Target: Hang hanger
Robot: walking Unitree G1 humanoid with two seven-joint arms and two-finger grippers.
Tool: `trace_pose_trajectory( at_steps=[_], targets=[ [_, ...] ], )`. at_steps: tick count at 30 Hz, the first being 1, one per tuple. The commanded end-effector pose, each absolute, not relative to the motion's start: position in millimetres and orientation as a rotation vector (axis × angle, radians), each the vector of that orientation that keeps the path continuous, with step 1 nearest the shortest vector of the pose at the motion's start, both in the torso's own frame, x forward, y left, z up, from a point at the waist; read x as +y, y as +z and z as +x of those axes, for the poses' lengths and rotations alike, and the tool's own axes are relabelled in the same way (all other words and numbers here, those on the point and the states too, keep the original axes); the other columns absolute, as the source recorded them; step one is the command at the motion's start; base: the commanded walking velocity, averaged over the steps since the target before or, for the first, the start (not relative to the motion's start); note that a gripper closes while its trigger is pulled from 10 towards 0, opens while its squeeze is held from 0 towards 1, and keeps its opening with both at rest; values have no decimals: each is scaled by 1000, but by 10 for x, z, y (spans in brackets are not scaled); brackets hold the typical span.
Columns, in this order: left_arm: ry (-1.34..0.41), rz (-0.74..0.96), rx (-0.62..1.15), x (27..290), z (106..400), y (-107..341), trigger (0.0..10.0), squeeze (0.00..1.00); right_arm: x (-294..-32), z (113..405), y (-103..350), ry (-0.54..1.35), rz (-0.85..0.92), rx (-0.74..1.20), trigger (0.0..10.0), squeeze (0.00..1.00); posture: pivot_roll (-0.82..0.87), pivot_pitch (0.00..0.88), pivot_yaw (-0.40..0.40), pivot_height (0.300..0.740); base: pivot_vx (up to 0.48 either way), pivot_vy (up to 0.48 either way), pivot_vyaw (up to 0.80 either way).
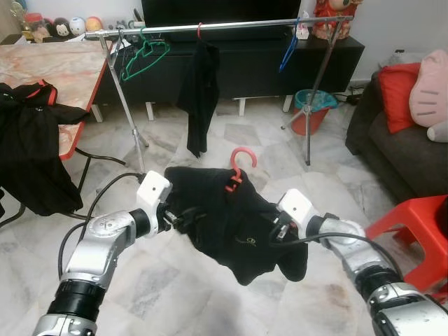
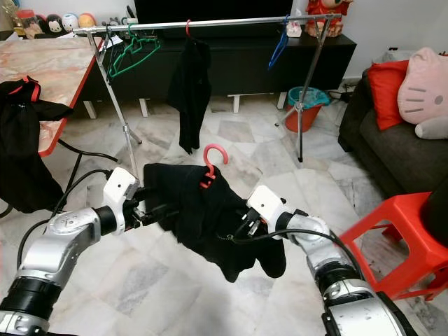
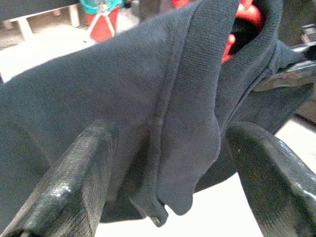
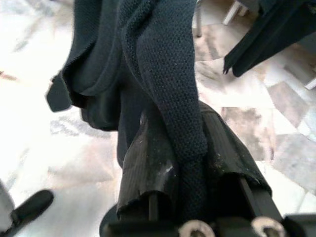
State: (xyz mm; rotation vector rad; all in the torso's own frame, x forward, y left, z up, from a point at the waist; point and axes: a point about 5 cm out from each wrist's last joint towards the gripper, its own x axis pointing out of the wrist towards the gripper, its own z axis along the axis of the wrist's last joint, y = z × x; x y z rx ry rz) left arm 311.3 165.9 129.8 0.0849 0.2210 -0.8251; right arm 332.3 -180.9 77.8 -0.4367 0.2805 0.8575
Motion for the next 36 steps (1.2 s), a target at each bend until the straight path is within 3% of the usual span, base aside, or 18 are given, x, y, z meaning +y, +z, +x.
trace_pose_trajectory(
  at_steps=[1,4,5,6,7,20,28,29,30,31,36],
  targets=[
    [-906,73,190,1630,3055,1381,10000,0,-1887,3333,897,891,-426,230,0,0,-41,0,-34,732,0,0,0],
    [-966,53,188,1599,3013,1412,10000,0,-1940,3302,895,936,-431,254,0,0,-41,0,-41,732,0,0,0],
    [-988,37,185,1585,3003,1432,10000,584,-1957,3289,891,954,-435,264,0,0,-41,0,-43,732,0,0,0],
    [-1003,27,183,1576,2997,1446,10000,584,-1969,3279,890,967,-437,271,0,0,-40,0,-44,732,0,0,0],
    [-1017,14,180,1566,2995,1462,10000,1000,-1981,3270,884,979,-442,281,0,0,-39,0,-45,732,0,0,0],
    [-1210,60,263,1423,2846,1405,10000,1000,-1792,3092,713,1251,-474,379,0,0,-36,0,-59,732,0,0,0],
    [-1204,163,312,1508,2854,1348,10000,1000,-1774,3085,722,1288,-482,388,0,0,-38,0,-70,732,0,0,0],
    [-1199,190,321,1529,2858,1331,10000,114,-1772,3087,728,1290,-483,386,0,0,-36,0,-73,732,0,0,0],
    [-1195,208,328,1543,2861,1318,10000,114,-1771,3089,732,1292,-484,384,0,0,-35,0,-75,732,0,0,0],
    [-1192,222,337,1555,2862,1303,10000,0,-1770,3090,735,1293,-484,383,0,0,-34,0,-77,732,0,0,0],
    [-1186,285,411,1591,2864,1127,10000,0,-1721,3107,775,1318,-493,362,0,0,-34,0,-80,732,0,0,0]
  ],
)
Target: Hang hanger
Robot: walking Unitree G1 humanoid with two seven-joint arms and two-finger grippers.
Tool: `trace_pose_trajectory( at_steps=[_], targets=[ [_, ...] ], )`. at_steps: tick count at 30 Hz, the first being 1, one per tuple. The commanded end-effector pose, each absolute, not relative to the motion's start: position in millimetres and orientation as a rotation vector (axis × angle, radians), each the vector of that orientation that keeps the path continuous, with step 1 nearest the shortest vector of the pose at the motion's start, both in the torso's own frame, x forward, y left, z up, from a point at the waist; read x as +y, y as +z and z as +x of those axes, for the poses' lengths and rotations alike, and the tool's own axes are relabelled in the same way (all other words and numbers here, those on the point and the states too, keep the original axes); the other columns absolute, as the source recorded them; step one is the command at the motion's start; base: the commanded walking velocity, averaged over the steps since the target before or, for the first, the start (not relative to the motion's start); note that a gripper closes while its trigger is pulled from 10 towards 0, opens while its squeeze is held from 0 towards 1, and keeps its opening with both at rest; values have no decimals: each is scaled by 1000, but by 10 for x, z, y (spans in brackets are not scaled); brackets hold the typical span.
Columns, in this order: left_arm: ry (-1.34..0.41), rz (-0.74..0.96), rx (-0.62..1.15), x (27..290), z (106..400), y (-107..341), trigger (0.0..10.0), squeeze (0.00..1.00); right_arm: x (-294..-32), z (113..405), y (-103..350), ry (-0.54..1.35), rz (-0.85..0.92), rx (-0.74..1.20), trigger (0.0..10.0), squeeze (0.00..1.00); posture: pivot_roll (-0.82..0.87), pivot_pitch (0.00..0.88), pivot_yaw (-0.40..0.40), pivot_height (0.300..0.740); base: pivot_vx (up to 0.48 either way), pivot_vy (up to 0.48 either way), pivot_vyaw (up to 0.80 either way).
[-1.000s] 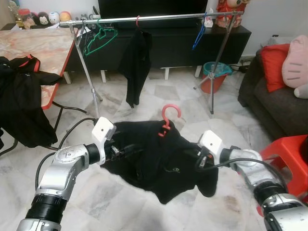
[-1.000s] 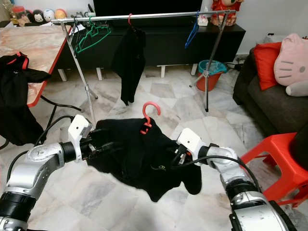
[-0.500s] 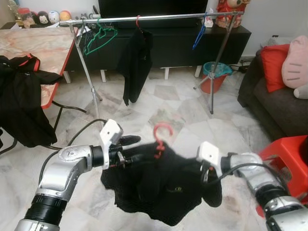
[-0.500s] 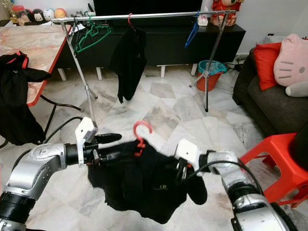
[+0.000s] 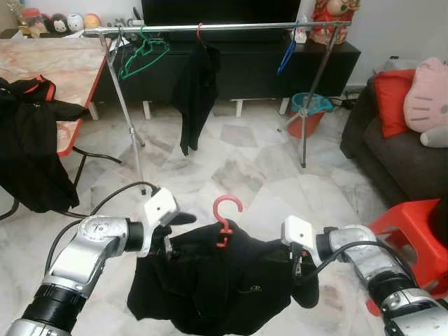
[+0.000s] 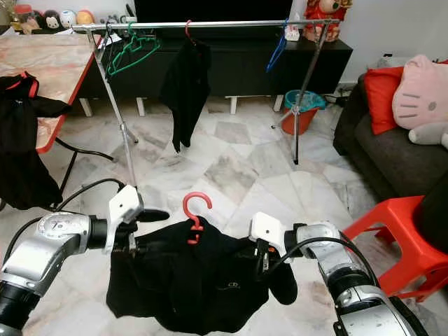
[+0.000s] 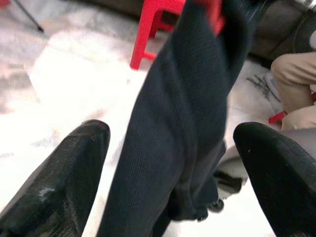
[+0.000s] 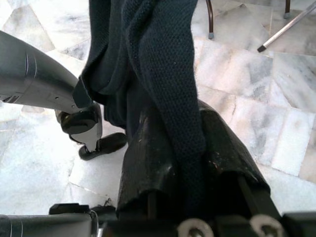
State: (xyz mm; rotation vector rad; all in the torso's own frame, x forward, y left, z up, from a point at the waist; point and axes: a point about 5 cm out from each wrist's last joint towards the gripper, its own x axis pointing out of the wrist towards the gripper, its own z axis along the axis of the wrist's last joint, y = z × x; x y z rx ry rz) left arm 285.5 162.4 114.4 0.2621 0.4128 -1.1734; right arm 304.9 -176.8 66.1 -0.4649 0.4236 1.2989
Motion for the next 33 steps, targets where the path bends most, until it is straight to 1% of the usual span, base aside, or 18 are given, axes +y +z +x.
trace_pose_trajectory(
  at_steps=[1,9,14,15,16,17,18,20,21,33],
  targets=[
    [-1181,278,407,1583,2872,1118,10000,0,-1713,3109,780,1320,-492,359,0,0,-37,0,-80,732,0,0,0],
    [-1161,254,407,1555,2924,1025,10000,0,-1694,3103,801,1347,-493,351,0,0,-40,0,-83,732,0,0,0],
    [-1192,228,424,1527,2922,991,10000,0,-1691,3109,814,1347,-496,345,0,0,-46,0,-75,732,0,0,0],
    [-1199,223,424,1518,2920,991,8902,0,-1690,3109,815,1347,-497,343,0,0,-46,0,-75,732,0,0,0],
    [-1205,221,424,1511,2918,992,5647,0,-1688,3110,816,1346,-498,341,0,0,-48,0,-72,732,0,0,0],
    [-1208,219,423,1507,2919,991,5647,0,-1687,3110,817,1346,-497,340,0,0,-48,0,-72,732,0,0,0],
    [-1210,216,422,1504,2921,990,510,0,-1686,3111,816,1344,-499,340,0,0,-49,0,-70,732,0,0,0],
    [-1210,216,422,1504,2921,990,510,0,-1686,3111,816,1344,-499,340,0,0,-49,0,-70,732,0,0,0],
    [-1218,205,422,1491,2921,984,0,0,-1684,3110,812,1340,-501,338,0,0,-49,0,-69,732,0,0,0],
    [-1242,177,421,1473,2917,984,0,0,-1678,3109,800,1330,-508,336,0,0,-51,0,-61,732,0,0,0]
  ],
)
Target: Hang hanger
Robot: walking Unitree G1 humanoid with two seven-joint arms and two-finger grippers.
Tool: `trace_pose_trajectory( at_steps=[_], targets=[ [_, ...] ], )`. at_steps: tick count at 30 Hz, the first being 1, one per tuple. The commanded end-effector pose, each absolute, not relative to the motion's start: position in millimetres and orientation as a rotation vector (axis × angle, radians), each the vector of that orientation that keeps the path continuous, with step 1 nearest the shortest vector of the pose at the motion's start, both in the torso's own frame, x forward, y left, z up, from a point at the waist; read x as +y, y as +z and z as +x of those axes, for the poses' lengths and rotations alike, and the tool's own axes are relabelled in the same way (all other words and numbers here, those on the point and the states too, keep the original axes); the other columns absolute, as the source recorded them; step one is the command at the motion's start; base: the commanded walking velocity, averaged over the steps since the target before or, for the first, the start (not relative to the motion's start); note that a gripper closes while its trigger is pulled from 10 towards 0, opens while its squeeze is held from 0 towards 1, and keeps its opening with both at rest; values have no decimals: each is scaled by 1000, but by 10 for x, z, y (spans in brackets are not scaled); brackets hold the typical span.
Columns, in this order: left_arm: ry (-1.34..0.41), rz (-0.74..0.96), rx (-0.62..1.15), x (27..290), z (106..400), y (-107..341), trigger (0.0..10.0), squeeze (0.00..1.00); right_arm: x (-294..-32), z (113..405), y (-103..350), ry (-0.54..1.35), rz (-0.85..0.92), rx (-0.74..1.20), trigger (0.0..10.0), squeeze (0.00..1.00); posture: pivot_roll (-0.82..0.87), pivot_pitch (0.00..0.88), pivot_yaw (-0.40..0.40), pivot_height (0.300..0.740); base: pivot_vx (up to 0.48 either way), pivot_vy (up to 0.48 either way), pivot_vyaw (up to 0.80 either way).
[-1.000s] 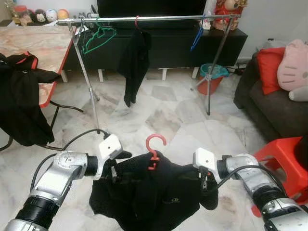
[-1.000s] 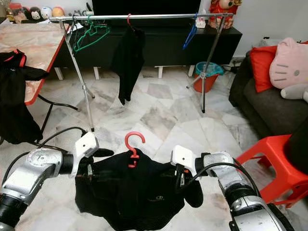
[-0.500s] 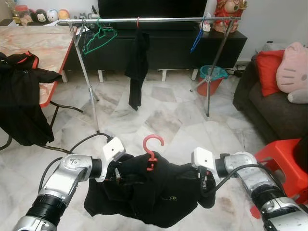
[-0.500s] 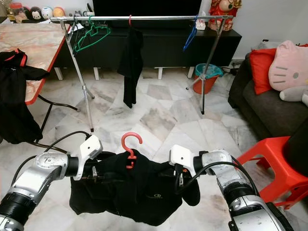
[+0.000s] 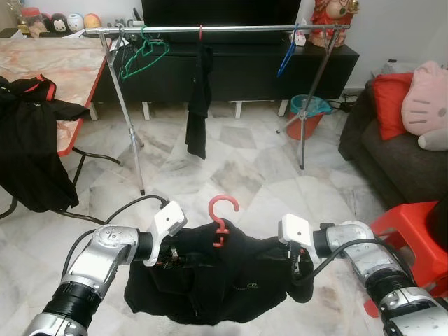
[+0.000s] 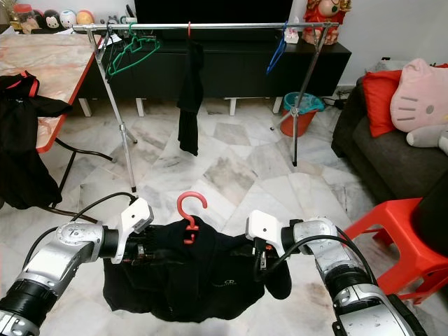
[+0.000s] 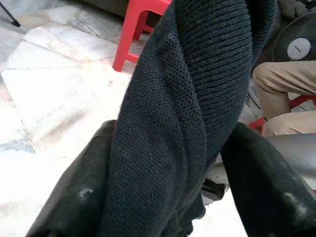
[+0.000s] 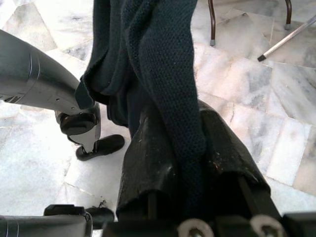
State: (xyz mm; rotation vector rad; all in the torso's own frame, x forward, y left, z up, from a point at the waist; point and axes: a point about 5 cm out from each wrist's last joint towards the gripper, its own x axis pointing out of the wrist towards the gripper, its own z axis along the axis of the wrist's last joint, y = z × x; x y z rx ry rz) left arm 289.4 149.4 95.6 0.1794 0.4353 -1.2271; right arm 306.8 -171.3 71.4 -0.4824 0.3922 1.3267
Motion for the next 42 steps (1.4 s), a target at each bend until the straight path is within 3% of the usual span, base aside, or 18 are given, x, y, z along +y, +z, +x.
trace_pose_trajectory(
  at_steps=[1,31,32,33,34,37,38,42],
  targets=[
    [-1248,174,422,1466,2915,986,0,0,-1673,3109,799,1330,-508,335,0,0,-52,0,-57,732,0,0,0],
    [-1353,86,420,1402,2819,1030,0,0,-1606,3081,741,1337,-469,339,0,0,-49,0,-49,732,0,0,0],
    [-1353,83,420,1394,2818,1030,0,0,-1604,3084,740,1334,-474,339,4706,0,-50,0,-49,732,0,0,0],
    [-1353,83,420,1394,2818,1030,0,0,-1604,3084,740,1334,-474,339,4706,0,-50,0,-49,732,0,0,0],
    [-1355,80,420,1380,2817,1031,0,0,-1605,3087,736,1328,-472,345,10000,0,-49,0,-51,732,0,0,0],
    [-1358,74,416,1356,2812,1029,0,0,-1603,3086,729,1330,-443,357,10000,0,-47,0,-52,732,0,0,0],
    [-1359,73,416,1350,2808,1026,0,0,-1601,3087,729,1331,-436,359,10000,1000,-47,0,-52,732,0,0,0],
    [-1356,88,430,1359,2797,1006,0,0,-1597,3097,735,1323,-434,359,10000,1000,-49,0,-44,732,0,0,0]
  ],
)
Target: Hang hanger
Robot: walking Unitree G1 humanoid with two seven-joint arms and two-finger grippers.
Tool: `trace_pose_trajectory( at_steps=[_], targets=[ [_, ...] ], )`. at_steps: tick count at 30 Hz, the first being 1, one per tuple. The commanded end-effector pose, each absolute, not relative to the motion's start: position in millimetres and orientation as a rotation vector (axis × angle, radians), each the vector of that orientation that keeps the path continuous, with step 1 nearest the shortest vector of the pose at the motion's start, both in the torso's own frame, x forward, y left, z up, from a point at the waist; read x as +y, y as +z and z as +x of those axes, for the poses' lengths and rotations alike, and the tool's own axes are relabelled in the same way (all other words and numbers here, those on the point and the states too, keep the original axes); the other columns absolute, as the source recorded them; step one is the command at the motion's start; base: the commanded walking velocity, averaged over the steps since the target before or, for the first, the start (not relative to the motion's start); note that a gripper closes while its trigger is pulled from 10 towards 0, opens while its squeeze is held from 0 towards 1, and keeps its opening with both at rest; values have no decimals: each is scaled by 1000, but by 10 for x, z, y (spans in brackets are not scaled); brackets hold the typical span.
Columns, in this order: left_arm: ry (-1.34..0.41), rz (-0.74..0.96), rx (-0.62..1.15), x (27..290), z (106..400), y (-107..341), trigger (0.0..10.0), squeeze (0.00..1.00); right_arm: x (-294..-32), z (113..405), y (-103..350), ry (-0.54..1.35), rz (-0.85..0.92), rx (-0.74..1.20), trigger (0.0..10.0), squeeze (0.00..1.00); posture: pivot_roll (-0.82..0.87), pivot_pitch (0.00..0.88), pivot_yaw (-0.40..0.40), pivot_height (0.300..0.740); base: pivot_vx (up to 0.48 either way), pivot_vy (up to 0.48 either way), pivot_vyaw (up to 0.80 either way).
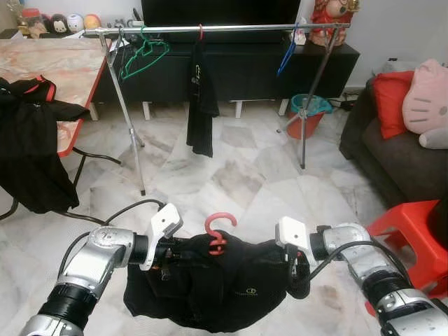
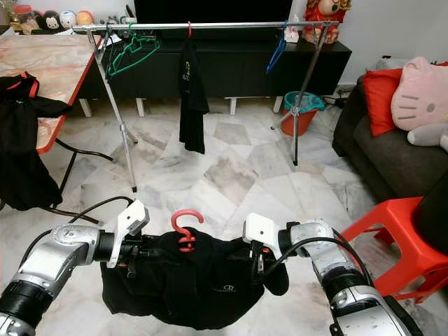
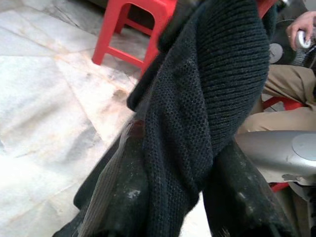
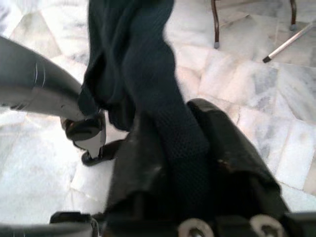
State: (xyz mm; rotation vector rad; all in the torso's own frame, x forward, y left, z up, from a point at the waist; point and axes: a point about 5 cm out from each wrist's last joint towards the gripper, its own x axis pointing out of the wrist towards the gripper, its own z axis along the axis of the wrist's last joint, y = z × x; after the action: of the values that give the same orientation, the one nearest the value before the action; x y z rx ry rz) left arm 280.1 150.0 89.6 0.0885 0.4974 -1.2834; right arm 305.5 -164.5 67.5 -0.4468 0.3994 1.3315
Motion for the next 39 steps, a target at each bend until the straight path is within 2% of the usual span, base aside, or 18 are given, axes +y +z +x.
trace_pose_trajectory(
  at_steps=[1,9,17,25,30,32,34,35,36,37,38,39],
  targets=[
    [-1350,104,444,1384,2790,986,0,0,-1591,3101,738,1320,-437,354,10000,1000,-47,0,-41,732,0,0,0],
    [-1305,141,467,1458,2803,947,0,0,-1558,3082,716,1332,-429,358,10000,1000,-43,0,-32,732,0,0,0],
    [-1115,183,435,1490,2958,876,0,0,-1561,3026,662,1362,-417,386,10000,1000,-42,0,-26,732,0,0,0],
    [-1048,179,414,1431,2972,796,0,0,-1586,3001,634,1343,-401,390,10000,1000,-48,0,-23,732,0,0,0],
    [-1027,177,406,1430,2976,770,0,0,-1655,2995,604,1290,-408,395,10000,1000,-49,0,-23,732,0,0,0],
    [-969,188,393,1455,3010,766,0,0,-1728,3041,588,1166,-429,383,10000,1000,-48,0,-25,732,0,0,0],
    [-959,188,391,1459,3017,765,0,0,-1741,3049,585,1144,-431,381,10000,1000,-48,0,-25,732,0,0,0],
    [-859,211,371,1486,3083,764,0,0,-1814,3108,600,978,-382,328,10000,545,-50,0,-24,732,0,0,0],
    [-818,218,364,1498,3108,763,2353,0,-1845,3127,607,915,-365,306,10000,0,-51,0,-24,732,0,0,0],
    [-761,221,351,1518,3143,765,4275,0,-1888,3143,607,843,-330,290,10000,0,-56,0,-21,732,0,0,0],
    [-761,221,351,1518,3143,765,4275,0,-1888,3143,607,843,-330,290,10000,0,-56,0,-21,732,0,0,0],
    [-638,195,332,1565,3207,768,10000,0,-2011,3168,584,665,-261,279,10000,0,-62,0,-18,732,0,0,0]
  ],
)
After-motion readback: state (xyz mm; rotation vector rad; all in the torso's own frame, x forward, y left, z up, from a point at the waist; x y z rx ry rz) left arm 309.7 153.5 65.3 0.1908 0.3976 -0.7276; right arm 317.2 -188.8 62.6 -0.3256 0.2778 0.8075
